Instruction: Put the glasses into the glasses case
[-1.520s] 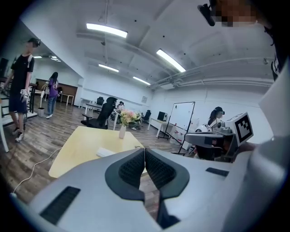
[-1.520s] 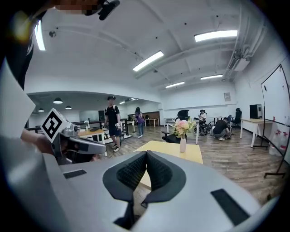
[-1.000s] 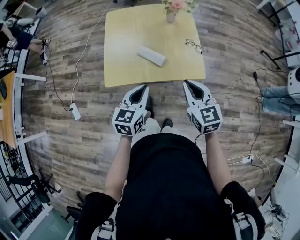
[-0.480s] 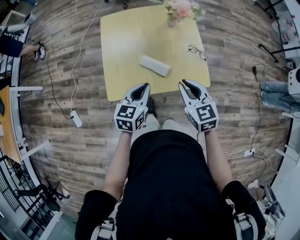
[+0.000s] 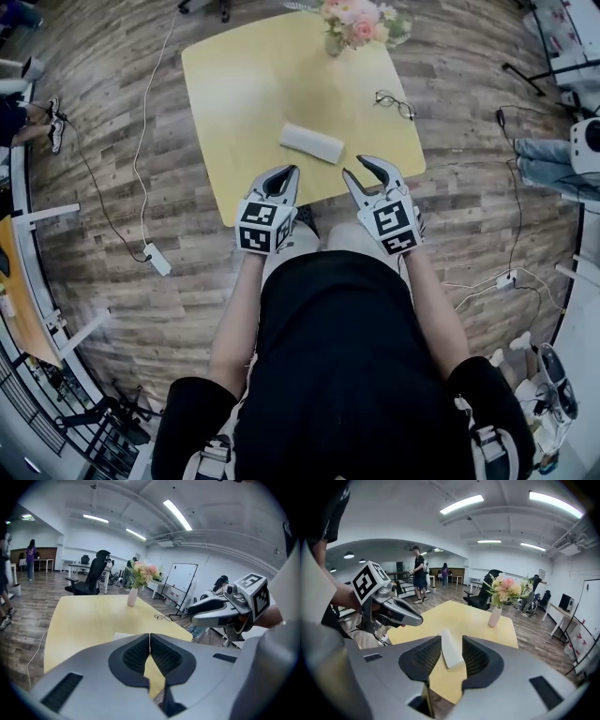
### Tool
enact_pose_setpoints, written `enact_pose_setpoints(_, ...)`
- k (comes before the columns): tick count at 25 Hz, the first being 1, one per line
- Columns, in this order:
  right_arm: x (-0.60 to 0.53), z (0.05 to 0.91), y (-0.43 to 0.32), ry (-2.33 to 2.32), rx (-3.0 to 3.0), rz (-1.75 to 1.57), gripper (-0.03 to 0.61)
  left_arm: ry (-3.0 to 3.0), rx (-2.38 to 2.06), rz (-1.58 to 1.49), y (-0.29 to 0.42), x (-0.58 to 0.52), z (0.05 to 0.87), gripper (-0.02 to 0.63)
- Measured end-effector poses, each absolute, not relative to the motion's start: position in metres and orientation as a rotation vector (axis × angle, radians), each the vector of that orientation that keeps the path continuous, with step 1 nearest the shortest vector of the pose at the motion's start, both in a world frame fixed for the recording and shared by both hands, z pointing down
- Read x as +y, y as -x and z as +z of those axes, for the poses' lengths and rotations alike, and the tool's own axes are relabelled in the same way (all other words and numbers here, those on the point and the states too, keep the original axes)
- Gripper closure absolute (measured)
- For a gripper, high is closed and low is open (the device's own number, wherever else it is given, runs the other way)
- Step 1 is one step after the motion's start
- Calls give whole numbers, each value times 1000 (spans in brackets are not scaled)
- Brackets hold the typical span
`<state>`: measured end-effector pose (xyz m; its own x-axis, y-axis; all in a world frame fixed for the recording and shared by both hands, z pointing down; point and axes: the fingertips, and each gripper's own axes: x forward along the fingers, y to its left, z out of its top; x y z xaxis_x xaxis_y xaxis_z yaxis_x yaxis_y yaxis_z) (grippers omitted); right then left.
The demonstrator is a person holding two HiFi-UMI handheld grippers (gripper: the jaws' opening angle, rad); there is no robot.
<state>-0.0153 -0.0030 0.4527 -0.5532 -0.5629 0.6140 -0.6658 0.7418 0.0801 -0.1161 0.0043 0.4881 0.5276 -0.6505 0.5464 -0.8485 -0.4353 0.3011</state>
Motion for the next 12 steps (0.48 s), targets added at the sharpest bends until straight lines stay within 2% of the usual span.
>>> enact_pose_setpoints(12,-31,522,43,-853,-2151,148,348,-2206,-1070,627,130,-24,550,591)
